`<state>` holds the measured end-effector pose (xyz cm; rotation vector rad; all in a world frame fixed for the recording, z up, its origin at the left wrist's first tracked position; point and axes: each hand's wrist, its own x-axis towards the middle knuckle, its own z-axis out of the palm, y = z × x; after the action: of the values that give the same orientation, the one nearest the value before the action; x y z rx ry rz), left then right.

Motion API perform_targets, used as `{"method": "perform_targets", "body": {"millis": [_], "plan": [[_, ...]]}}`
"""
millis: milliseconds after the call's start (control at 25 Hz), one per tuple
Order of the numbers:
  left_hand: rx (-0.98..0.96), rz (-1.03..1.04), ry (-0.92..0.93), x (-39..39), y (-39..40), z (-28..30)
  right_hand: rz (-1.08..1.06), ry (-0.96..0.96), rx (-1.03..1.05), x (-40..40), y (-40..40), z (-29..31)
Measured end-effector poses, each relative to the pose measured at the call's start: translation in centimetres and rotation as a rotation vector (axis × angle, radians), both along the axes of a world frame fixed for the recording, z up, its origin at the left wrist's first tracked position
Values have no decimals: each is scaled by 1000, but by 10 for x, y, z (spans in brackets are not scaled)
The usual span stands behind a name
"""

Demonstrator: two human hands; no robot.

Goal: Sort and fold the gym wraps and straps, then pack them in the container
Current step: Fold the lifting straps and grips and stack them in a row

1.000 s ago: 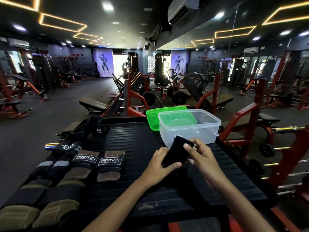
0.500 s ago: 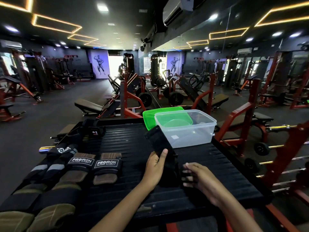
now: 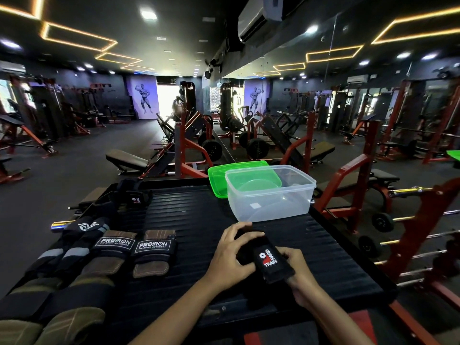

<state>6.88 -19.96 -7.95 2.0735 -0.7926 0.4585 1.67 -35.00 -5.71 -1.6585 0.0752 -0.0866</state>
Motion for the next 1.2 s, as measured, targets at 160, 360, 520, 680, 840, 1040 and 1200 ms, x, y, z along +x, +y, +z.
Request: {"method": "perform_targets", "body": {"millis": [160, 360, 520, 680, 840, 1040, 1200], "plan": [[-18, 7, -19, -1, -1, -1, 28, -52, -80, -3, -4, 2], [26, -8, 5, -1, -1, 1, 20, -146, -210, -1, -4, -1], [35, 2, 25, 0, -1, 1, 26, -210, -288, -2, -5, -2], [-3, -6, 47, -2, 1, 3, 102, -269, -360, 0, -9, 8], [-44, -13, 114, -5, 1, 6, 83, -139, -185, 8, -4, 17], [12, 37, 108, -9, 0, 6, 36, -86, -118, 18, -2, 14], [142, 158, 88, -12, -3, 11, 37, -29, -89, 23, 0, 11]]}}
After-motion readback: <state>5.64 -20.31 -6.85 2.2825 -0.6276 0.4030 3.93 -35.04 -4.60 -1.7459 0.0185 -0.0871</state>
